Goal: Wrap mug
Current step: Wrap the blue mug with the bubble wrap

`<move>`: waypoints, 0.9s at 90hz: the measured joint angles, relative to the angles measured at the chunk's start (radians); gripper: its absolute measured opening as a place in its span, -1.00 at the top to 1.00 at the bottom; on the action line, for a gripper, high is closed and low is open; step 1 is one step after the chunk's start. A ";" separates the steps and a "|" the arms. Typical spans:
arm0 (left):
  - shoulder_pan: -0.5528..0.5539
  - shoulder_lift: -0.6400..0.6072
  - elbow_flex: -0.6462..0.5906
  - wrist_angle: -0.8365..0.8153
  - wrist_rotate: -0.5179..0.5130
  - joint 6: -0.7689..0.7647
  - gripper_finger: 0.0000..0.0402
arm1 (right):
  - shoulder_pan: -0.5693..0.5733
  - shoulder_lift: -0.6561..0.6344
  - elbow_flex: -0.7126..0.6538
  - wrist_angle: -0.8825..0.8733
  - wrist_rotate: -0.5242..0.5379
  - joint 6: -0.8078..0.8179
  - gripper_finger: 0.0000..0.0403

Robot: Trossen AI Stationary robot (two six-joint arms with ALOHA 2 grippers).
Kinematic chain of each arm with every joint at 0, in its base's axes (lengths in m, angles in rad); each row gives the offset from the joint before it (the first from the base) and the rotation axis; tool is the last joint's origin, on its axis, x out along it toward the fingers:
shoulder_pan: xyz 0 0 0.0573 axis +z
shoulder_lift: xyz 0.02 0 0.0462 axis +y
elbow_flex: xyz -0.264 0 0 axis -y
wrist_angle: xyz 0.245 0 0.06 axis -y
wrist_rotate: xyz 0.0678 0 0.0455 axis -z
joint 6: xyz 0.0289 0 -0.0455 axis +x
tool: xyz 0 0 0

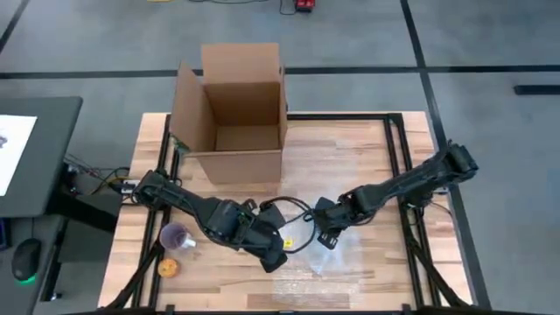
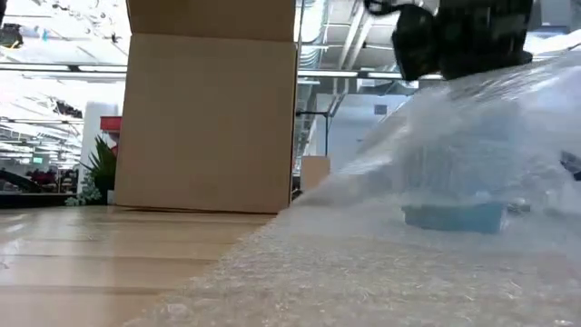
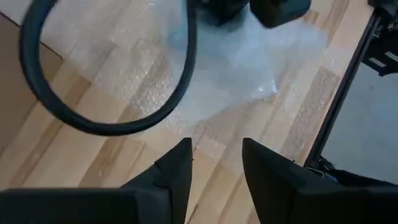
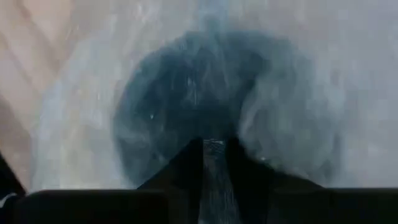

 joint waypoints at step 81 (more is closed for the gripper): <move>-0.090 -0.094 0.000 -0.153 -0.244 -0.099 0.42 | -0.026 0.094 0.341 -0.395 0.020 -0.047 0.68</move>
